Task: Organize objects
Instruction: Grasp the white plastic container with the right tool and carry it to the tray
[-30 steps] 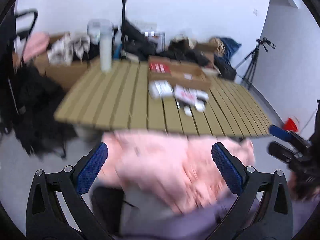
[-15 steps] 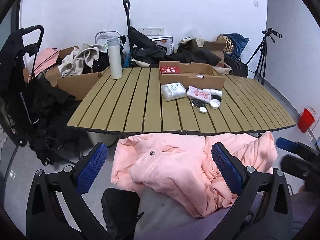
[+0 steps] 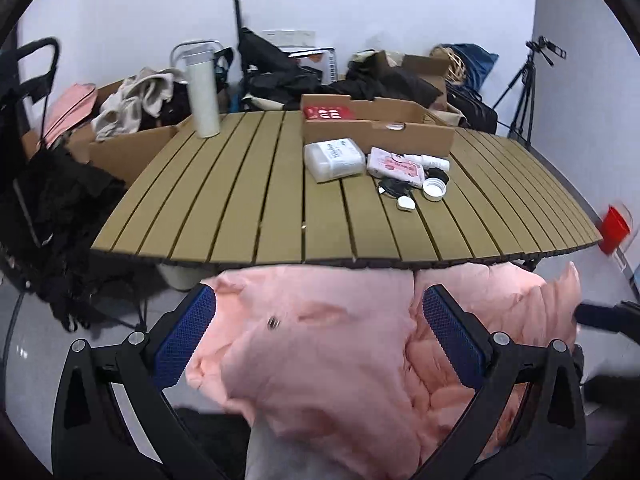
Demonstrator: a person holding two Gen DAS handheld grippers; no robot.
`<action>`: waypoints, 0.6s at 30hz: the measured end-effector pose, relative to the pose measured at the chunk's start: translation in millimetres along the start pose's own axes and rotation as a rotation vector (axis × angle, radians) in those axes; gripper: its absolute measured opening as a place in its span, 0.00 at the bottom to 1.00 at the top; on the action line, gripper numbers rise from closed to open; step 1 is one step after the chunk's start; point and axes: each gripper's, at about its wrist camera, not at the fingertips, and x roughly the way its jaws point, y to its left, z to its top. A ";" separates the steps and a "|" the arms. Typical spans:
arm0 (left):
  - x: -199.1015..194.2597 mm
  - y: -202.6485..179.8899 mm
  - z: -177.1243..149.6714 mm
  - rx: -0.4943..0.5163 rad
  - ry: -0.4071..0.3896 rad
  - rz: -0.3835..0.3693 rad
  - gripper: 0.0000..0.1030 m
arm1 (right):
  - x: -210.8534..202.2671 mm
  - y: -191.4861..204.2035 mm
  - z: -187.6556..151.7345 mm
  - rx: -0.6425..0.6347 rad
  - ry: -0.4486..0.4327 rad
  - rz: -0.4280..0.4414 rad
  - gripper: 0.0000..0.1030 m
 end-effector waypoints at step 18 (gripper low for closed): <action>259.2 63.7 135.4 -0.189 0.189 -0.298 0.43 | 286.5 -102.1 247.0 -0.283 0.197 0.019 0.59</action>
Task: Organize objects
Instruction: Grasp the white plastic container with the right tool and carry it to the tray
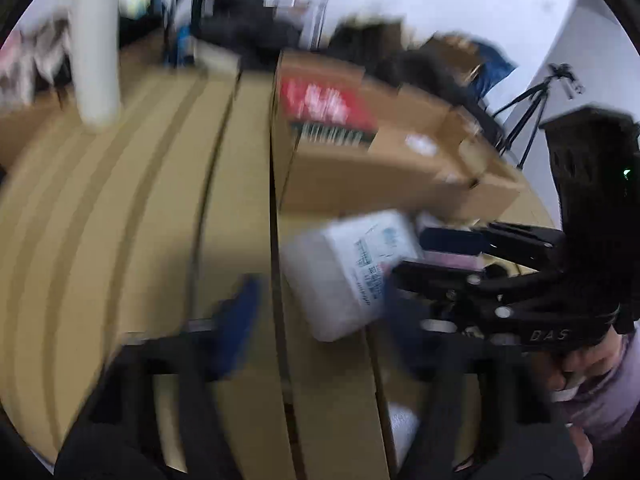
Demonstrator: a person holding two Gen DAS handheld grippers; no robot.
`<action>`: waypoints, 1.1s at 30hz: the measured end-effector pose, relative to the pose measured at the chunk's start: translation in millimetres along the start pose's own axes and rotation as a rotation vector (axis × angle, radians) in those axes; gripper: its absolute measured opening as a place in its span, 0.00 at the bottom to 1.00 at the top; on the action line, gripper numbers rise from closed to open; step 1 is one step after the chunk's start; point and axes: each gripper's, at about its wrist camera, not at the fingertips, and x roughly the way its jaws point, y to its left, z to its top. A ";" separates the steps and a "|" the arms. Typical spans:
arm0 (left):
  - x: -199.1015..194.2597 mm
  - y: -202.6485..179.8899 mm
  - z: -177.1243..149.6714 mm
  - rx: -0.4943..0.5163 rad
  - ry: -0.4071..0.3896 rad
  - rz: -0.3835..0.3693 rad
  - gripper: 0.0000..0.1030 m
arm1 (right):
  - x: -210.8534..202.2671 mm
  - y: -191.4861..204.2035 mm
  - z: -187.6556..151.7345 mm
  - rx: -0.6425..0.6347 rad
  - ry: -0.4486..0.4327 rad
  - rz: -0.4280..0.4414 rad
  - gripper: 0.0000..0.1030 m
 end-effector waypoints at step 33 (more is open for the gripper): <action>-162.9 -131.8 -44.1 0.111 -0.111 -0.221 0.31 | -241.9 97.5 -85.7 0.123 -0.359 -0.133 0.36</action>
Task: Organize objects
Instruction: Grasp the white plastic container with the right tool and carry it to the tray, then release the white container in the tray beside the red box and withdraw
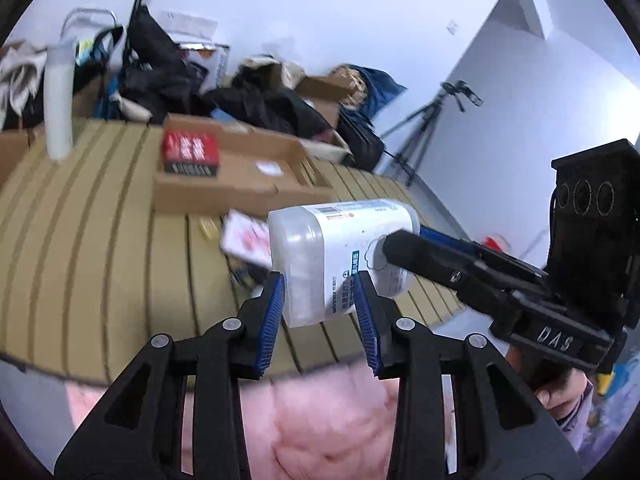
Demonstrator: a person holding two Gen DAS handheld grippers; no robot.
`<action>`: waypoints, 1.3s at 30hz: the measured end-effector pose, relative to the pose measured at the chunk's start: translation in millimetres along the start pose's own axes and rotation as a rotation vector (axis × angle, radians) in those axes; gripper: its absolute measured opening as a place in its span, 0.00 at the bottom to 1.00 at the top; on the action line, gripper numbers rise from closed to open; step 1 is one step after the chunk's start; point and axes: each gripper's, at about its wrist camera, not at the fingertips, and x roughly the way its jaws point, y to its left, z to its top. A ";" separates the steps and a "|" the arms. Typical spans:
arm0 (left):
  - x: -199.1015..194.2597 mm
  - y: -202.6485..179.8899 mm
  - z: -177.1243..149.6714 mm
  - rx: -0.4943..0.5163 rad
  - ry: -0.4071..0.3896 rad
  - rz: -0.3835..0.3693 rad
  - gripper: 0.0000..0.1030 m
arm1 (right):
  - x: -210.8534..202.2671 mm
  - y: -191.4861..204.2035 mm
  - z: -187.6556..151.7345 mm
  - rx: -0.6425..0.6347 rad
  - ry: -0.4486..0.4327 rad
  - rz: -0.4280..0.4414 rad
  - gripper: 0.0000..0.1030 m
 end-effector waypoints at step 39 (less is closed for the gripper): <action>74.1 84.3 151.5 0.012 0.103 0.487 0.95 | 172.8 -139.1 115.0 0.201 0.363 -0.165 0.94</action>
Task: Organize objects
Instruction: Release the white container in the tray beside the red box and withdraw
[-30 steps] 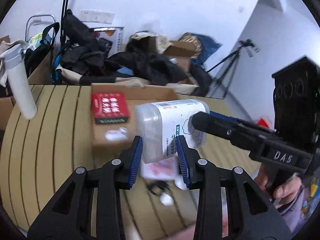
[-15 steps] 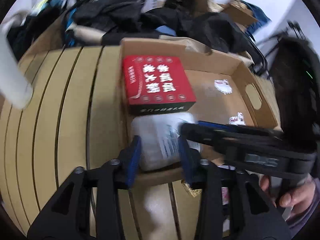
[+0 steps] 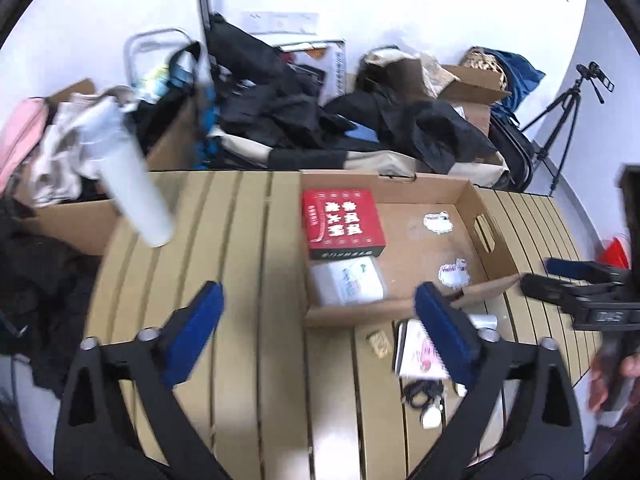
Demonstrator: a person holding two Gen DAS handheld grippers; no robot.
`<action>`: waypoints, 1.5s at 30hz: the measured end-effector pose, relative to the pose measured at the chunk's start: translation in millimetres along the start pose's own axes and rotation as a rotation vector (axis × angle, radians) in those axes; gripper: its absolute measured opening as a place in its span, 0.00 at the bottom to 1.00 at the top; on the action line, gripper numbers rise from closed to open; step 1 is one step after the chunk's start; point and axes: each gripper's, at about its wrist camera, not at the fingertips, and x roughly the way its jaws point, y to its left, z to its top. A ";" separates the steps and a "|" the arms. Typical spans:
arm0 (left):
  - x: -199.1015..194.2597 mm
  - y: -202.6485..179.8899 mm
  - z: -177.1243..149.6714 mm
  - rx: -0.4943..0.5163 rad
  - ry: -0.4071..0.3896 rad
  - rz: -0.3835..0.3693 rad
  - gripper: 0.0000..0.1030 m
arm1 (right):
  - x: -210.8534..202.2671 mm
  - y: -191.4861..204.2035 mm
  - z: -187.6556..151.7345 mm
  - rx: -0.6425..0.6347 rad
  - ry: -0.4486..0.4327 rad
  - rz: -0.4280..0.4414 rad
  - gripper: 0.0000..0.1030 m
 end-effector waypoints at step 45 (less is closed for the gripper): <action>-6.3 -65.0 -223.3 0.121 -0.024 -0.175 0.95 | -59.0 21.2 -269.7 -0.103 -0.331 -0.128 0.94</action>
